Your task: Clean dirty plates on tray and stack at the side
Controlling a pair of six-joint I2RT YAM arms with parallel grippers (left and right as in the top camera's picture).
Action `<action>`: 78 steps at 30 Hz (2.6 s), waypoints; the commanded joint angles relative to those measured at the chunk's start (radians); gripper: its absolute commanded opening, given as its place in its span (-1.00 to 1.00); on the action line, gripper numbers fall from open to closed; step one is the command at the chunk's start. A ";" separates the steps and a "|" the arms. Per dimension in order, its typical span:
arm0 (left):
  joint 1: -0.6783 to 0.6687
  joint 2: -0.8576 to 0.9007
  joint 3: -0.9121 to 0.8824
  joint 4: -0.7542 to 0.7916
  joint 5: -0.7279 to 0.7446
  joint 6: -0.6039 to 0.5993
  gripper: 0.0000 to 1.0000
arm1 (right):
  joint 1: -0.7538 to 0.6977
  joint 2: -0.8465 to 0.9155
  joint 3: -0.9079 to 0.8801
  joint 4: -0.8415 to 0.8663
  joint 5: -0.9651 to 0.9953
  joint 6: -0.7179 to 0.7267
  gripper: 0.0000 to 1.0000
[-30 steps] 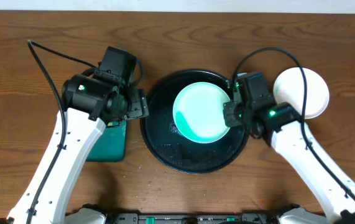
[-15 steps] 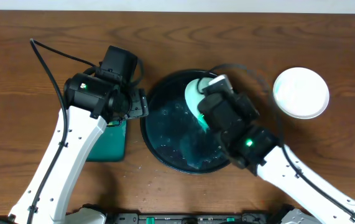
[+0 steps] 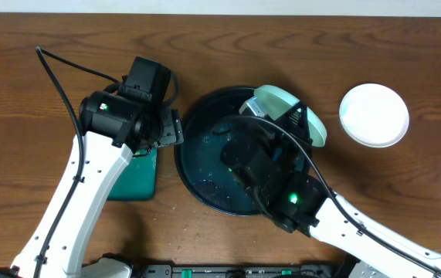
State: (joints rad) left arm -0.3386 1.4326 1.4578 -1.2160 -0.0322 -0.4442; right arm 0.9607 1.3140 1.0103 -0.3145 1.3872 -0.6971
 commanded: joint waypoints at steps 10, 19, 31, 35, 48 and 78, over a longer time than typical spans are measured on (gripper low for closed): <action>0.000 0.007 -0.015 0.002 -0.018 0.002 0.63 | 0.074 -0.010 0.003 0.063 -0.006 -0.072 -0.98; 0.000 0.008 -0.015 -0.004 -0.021 0.003 0.63 | 0.111 0.027 0.003 0.056 0.077 0.030 -0.98; 0.000 0.008 -0.015 -0.006 -0.029 0.002 0.63 | 0.089 0.020 0.003 -0.052 -0.018 0.238 -0.98; 0.000 0.008 -0.015 -0.010 -0.029 0.003 0.63 | 0.079 0.012 0.003 -0.095 0.011 0.278 -0.98; 0.000 0.008 -0.015 -0.005 -0.029 0.002 0.64 | -0.031 -0.023 0.016 -0.209 -0.172 0.482 -0.98; 0.000 0.008 -0.015 -0.011 -0.029 -0.002 0.64 | -0.510 -0.005 0.055 -0.441 -1.051 1.330 -0.97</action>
State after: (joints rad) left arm -0.3386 1.4330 1.4487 -1.2236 -0.0372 -0.4442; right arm 0.5781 1.2987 1.0466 -0.7532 0.4122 0.4313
